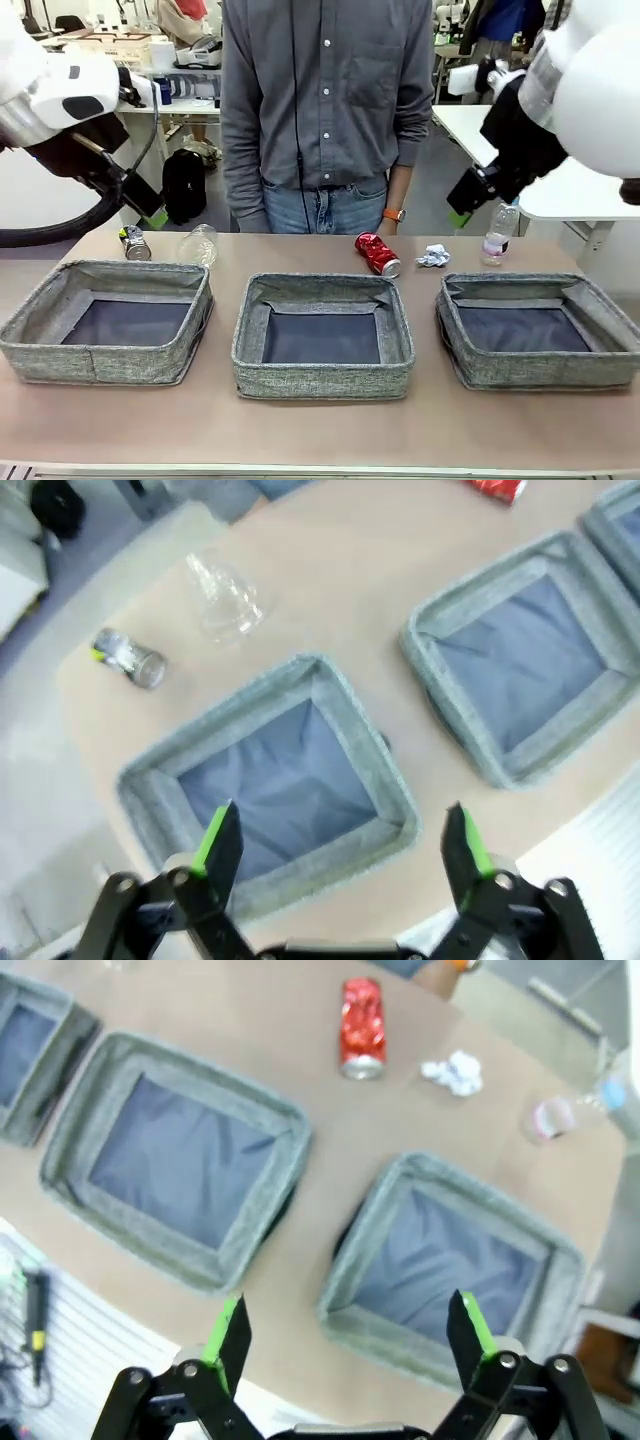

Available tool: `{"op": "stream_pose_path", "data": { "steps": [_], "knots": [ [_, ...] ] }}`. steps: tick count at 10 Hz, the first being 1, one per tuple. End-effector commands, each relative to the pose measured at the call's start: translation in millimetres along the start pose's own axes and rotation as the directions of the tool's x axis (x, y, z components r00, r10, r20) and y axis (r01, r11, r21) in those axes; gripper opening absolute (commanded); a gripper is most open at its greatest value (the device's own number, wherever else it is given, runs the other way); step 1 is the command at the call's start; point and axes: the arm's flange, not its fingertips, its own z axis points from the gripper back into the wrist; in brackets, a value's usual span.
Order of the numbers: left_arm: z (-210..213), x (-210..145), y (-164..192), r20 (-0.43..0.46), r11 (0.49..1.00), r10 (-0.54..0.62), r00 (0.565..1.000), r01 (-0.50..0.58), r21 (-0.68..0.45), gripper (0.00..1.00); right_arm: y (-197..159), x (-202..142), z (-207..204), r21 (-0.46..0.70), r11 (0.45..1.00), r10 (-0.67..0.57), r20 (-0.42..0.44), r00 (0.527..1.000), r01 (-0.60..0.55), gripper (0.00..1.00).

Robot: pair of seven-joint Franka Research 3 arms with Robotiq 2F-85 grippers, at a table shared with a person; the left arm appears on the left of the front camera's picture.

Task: Sort the waste into the appropriate baskets.
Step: Pick up the waste item pointed out by the person.

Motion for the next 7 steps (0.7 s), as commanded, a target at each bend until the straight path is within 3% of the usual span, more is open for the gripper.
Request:
{"op": "stream_pose_path", "data": {
  "steps": [1, 2, 3, 4, 5, 6, 7],
  "knots": [
    [6.4, -4.5, 12.6, -0.078, 0.98, 0.045, 0.996, -0.059, -0.192, 1.0, -19.8, -18.2, 8.2, 0.262, 0.938, -0.221, -0.049, 0.974, 0.226, 1.0],
    [1.1, -15.1, 29.8, -0.072, 0.897, 0.024, 0.997, -0.053, -0.44, 1.0, -30.0, -29.7, 14.3, 0.5, 0.809, -0.301, -0.101, 0.948, 0.31, 1.0],
    [-7.4, -23.0, 39.5, -0.092, 0.831, 0.072, 0.993, -0.111, -0.546, 1.0, -39.9, -42.7, 15.5, 0.62, 0.699, -0.349, -0.139, 0.927, 0.357, 1.0],
    [-13.2, -26.7, 42.0, -0.036, 0.69, 0.149, 0.988, -0.13, -0.712, 1.0, -53.9, -56.2, 16.3, 0.738, 0.582, -0.374, -0.13, 0.918, 0.342, 1.0],
    [-16.2, -32.6, 47.0, 0.031, 0.577, 0.288, 0.957, -0.148, -0.804, 1.0, -70.7, -66.5, 14.3, 0.816, 0.455, -0.463, -0.126, 0.877, 0.357, 1.0],
    [-15.9, -44.5, 57.8, 0.085, 0.486, 0.409, 0.909, -0.139, -0.863, 1.0, -84.3, -72.0, 6.8, 0.853, 0.338, -0.524, -0.18, 0.832, 0.398, 1.0],
    [-13.1, -57.7, 73.5, 0.114, 0.392, 0.529, 0.841, -0.122, -0.912, 1.0, -90.7, -72.2, -1.7, 0.853, 0.279, -0.546, -0.237, 0.804, 0.441, 1.0]
  ]
}}
